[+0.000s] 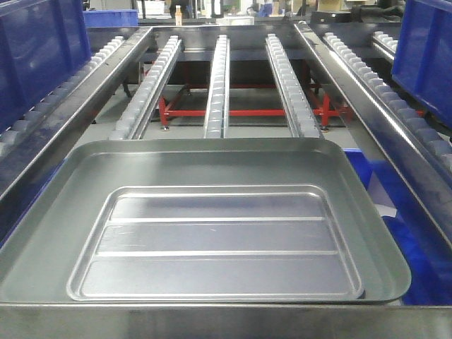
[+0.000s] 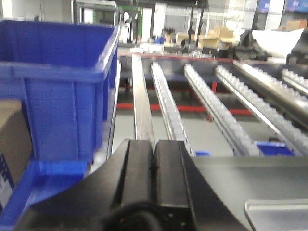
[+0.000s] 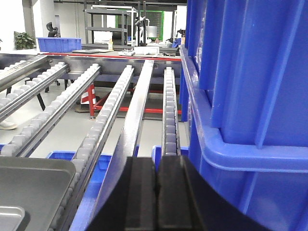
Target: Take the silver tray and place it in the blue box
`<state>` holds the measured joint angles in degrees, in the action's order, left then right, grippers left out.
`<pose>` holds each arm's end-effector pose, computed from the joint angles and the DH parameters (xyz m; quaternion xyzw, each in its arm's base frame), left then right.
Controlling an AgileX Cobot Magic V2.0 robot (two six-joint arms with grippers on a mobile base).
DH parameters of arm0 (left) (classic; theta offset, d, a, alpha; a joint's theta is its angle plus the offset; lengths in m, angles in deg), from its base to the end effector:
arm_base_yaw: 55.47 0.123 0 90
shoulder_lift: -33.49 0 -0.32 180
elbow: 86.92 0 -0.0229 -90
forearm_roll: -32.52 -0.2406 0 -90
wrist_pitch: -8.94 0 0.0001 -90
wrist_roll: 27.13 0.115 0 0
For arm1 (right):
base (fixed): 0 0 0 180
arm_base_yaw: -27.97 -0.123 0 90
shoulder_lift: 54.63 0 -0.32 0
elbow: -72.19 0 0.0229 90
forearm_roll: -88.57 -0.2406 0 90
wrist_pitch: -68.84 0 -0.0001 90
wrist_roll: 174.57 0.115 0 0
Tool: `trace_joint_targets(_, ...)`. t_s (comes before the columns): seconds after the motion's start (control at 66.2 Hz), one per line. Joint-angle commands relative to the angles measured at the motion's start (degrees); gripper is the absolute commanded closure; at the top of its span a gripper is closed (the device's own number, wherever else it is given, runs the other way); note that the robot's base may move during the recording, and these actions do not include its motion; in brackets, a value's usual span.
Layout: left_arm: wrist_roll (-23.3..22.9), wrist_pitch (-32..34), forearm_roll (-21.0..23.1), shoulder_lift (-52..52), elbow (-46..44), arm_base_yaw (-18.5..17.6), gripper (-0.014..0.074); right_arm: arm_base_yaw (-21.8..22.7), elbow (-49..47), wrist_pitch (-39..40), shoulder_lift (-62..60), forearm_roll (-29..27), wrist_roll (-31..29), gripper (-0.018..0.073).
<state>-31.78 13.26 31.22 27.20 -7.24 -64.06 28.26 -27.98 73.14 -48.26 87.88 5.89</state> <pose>0.0337 -0.0053 0.2144 0.0305 0.6530 -0.0793 0.7525 0.0344 -0.0003 0.2134 0.0086 0.6553 0.0054 0.7553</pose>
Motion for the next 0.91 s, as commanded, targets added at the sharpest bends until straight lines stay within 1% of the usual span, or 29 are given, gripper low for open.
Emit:
trace_joint_targets(0.0, -0.3, 3.5, -0.2, 0.9, -1.0, 0.1, 0.0693, 0.2, -0.5, 5.1, -1.2, -0.1, 0.2, 0.0512)
trace_joint_targets(0.045, -0.3, 2.5, -0.2, 0.7, -2.7, 0.1, 0.0693, 0.2, -2.3, 3.3, -1.1, -0.1, 2.4, 0.0512)
trace_joint_targets(0.076, -0.3, 0.0, -0.2, 0.3, -4.7, 0.1, 0.0693, 0.2, -4.4, 1.0, -0.8, -0.1, 4.6, 0.0512)
trace_joint_targets(0.121, -0.3, -5.9, -0.2, -0.8, -8.4, 0.1, 0.0693, 0.2, -7.9, -2.9, 0.0, -0.1, 7.7, 0.0512)
trace_joint_targets(0.151, -0.3, -11.0, -0.1, -2.0, -11.3, 0.1, 0.0693, 0.2, -10.4, -5.6, 1.0, -0.1, 8.9, 0.0512)
trace_joint_targets(0.166, -0.3, -13.9, -0.1, -2.7, -12.4, 0.1, 0.0693, 0.2, -11.4, -6.6, 2.0, -0.1, 9.0, 0.0512)
trace_joint_targets(0.227, -0.3, -21.8, 0.2, -6.7, -18.0, 0.1, 0.0693, 0.2, -16.1, -11.3, 6.2, -0.1, 9.0, 0.0512)
trace_joint_targets(0.332, -0.3, -30.2, 0.9, -16.6, -25.8, 0.1, 0.0693, 0.2, -22.0, -21.1, 16.3, -0.1, 8.8, 0.0512)
trace_joint_targets(0.393, -0.3, -36.3, 2.3, -22.1, -29.4, 0.1, 0.0693, 0.2, -24.1, -27.2, 23.2, -0.1, 8.6, 0.0512)
trace_joint_targets(0.438, -0.3, -39.5, 3.8, -26.2, -31.1, 0.1, 0.0693, 0.2, -25.6, -31.7, 28.0, -0.1, 8.6, 0.0512)
trace_joint_targets(0.514, -0.3, -39.8, 6.6, -32.2, -31.9, 0.1, 0.0693, 0.2, -27.0, -36.8, 34.9, -0.1, 8.6, 0.0512)
trace_joint_targets(0.65, -0.3, -38.3, 13.2, -41.0, -31.9, 0.1, 0.0693, 0.2, -27.2, -37.6, 45.1, -0.2, 9.2, 0.0512)
trace_joint_targets(0.68, -0.3, -37.6, 14.0, -42.4, -31.9, 0.1, 0.0693, 0.2, -27.2, -37.6, 46.6, -0.2, 9.2, 0.0512)
trace_joint_targets(0.756, -0.3, -35.5, 14.3, -46.9, -31.9, 0.1, 0.0693, 0.2, -27.3, -36.1, 49.8, -0.8, 9.2, 0.0512)
trace_joint_targets(0.801, -0.3, -36.0, 15.4, -50.1, -32.5, 0.1, 0.0692, 0.1, -27.9, -36.8, 51.6, -1.7, 9.2, 0.0512)
trace_joint_targets(0.861, -0.3, -37.9, 18.7, -53.2, -33.6, 0.0, 0.0692, -0.7, -29.2, -40.0, 53.6, -2.8, 9.2, 0.0501)
trace_joint_targets(0.892, -0.3, -38.2, 20.0, -54.7, -34.3, -0.7, 0.0692, -1.9, -30.0, -40.8, 54.5, -2.9, 9.2, 0.0501)
